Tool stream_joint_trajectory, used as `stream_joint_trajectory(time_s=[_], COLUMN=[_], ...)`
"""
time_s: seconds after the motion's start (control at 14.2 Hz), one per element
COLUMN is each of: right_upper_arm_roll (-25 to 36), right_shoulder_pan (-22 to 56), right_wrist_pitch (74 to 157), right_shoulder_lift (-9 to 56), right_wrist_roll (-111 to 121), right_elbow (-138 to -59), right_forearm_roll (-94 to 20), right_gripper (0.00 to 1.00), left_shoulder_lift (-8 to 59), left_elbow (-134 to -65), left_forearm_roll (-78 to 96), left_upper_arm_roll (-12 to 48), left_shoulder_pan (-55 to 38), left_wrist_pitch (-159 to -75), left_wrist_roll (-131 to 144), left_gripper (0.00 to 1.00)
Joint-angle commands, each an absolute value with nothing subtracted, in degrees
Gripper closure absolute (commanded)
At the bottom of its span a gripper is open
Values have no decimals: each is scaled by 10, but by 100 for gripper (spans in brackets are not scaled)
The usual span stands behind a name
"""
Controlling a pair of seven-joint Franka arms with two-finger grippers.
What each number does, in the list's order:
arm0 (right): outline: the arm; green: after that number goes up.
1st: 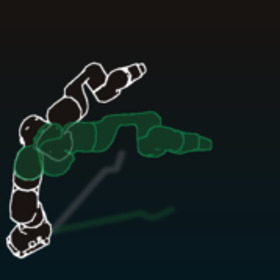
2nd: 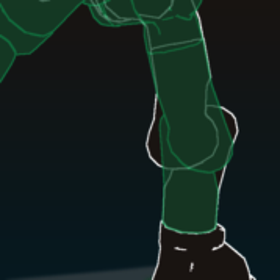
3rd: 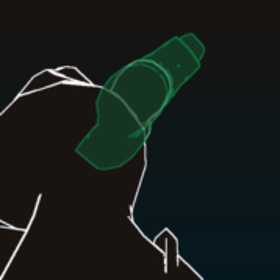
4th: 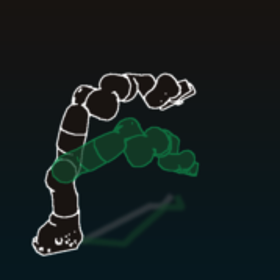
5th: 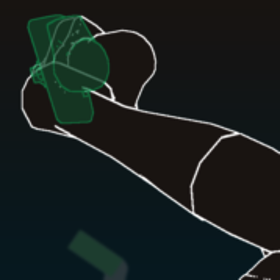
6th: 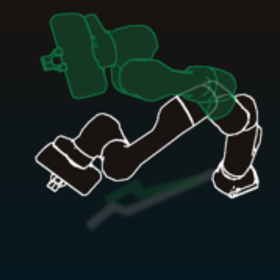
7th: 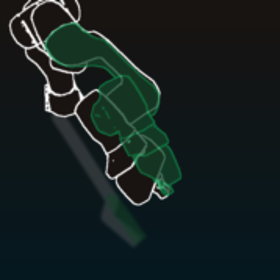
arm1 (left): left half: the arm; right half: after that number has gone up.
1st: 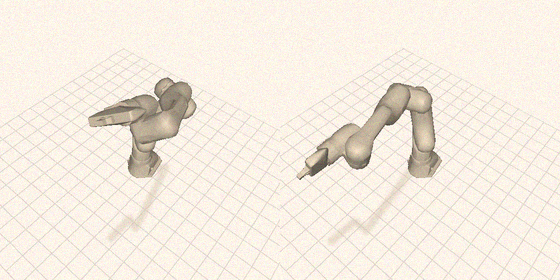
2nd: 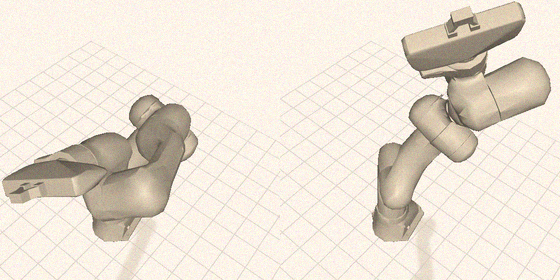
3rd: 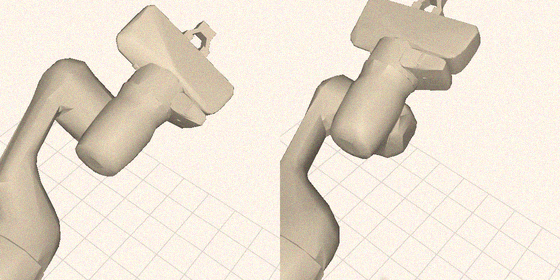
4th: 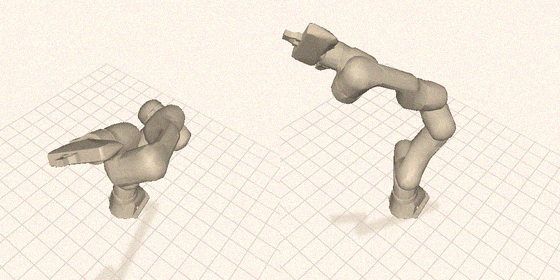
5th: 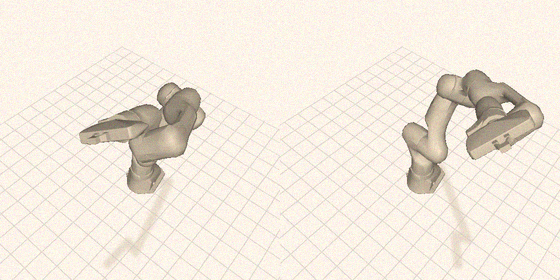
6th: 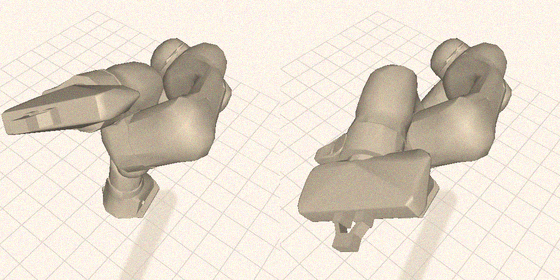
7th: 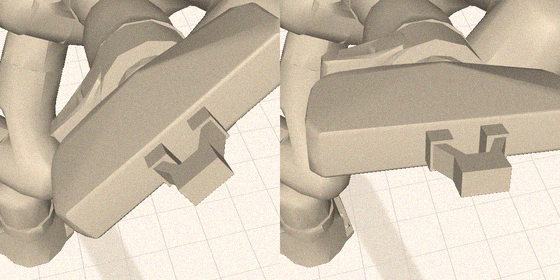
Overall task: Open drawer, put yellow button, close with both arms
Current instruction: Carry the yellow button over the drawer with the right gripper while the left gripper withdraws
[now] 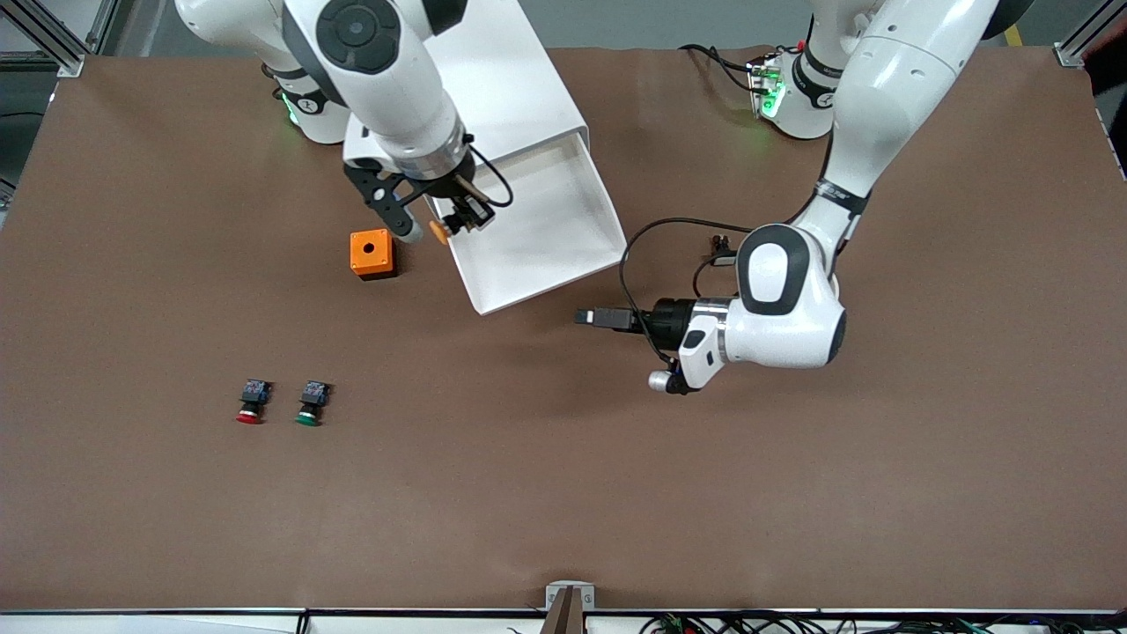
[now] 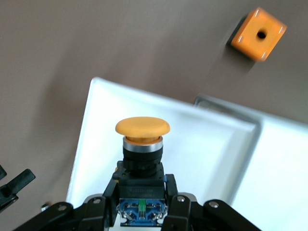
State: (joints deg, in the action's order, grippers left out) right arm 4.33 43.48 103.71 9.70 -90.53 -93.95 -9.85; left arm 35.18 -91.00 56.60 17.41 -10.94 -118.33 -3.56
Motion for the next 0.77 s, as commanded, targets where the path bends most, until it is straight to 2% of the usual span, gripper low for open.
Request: stream_joint_trajectory(time_s=[0.0, 0.35, 0.7], right_upper_arm_roll=[51, 51, 51], right_shoulder_pan=[462, 473, 475], right_wrist_pitch=[1075, 1111, 1106], right_shoulder_lift=[114, 134, 156], right_wrist_roll=[-968, -1010, -1023], right_elbow=[-940, -949, -952], right_forearm_roll=[-115, -171, -171], right_gripper=[72, 72, 72], left_shoulder_lift=[338, 338, 337], left_elbow=[-885, -837, -836], left_forearm_roll=[458, 134, -36], left_upper_arm_roll=[174, 179, 174], left_shoulder_pan=[-96, -111, -130], left_wrist_pitch=[-1162, -1133, -1105], left_wrist_roll=[12, 120, 128], left_gripper=[0, 0, 0])
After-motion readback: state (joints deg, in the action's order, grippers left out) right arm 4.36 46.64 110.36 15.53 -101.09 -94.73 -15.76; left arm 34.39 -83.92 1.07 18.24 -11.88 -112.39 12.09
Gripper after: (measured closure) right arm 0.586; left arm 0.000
